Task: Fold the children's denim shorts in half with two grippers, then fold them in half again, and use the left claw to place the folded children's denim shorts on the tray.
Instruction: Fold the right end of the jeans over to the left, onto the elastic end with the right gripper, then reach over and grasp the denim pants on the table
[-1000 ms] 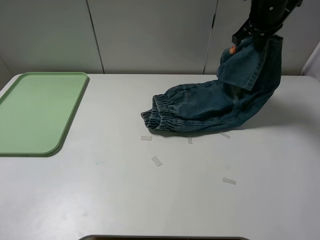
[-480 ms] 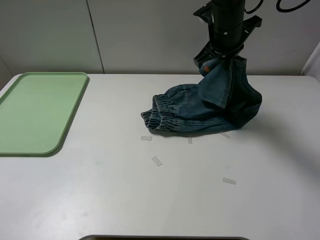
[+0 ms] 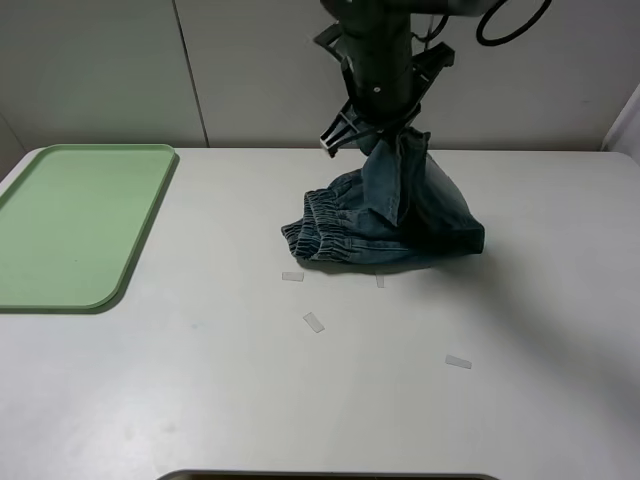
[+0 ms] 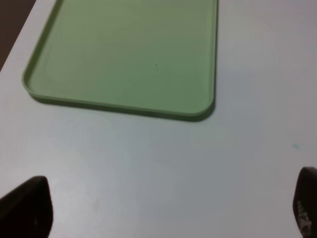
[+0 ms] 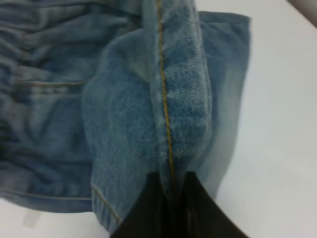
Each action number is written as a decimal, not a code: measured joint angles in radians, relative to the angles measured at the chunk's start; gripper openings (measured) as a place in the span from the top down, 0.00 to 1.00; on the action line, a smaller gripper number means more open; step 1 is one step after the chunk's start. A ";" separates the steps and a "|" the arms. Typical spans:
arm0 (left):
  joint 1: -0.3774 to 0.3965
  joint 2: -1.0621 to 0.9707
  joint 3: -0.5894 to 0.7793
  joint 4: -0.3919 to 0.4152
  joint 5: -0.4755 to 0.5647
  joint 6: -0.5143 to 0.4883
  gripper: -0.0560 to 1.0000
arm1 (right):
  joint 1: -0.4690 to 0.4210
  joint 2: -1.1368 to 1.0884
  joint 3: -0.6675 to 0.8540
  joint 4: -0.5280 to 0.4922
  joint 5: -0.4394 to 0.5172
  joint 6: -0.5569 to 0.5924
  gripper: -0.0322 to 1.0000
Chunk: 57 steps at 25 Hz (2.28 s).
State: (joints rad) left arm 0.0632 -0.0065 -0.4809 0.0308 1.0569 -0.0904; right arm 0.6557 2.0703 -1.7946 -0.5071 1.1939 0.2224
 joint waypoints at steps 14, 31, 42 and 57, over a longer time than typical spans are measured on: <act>0.000 0.000 0.000 0.000 0.000 0.000 0.03 | 0.138 0.056 0.001 -0.005 -0.041 0.077 0.96; 0.000 0.000 0.000 0.000 0.000 0.000 0.03 | 0.138 0.056 -0.107 0.135 -0.026 0.093 0.30; 0.000 0.000 0.000 0.000 0.000 0.000 0.03 | 0.138 -0.010 -0.187 0.172 0.022 0.064 0.30; 0.000 0.000 0.000 0.000 0.000 0.000 0.03 | 0.138 -0.338 0.095 0.344 0.026 -0.046 0.30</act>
State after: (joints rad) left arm 0.0632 -0.0065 -0.4809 0.0308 1.0569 -0.0904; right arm 0.7937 1.7324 -1.6997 -0.1636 1.2199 0.1762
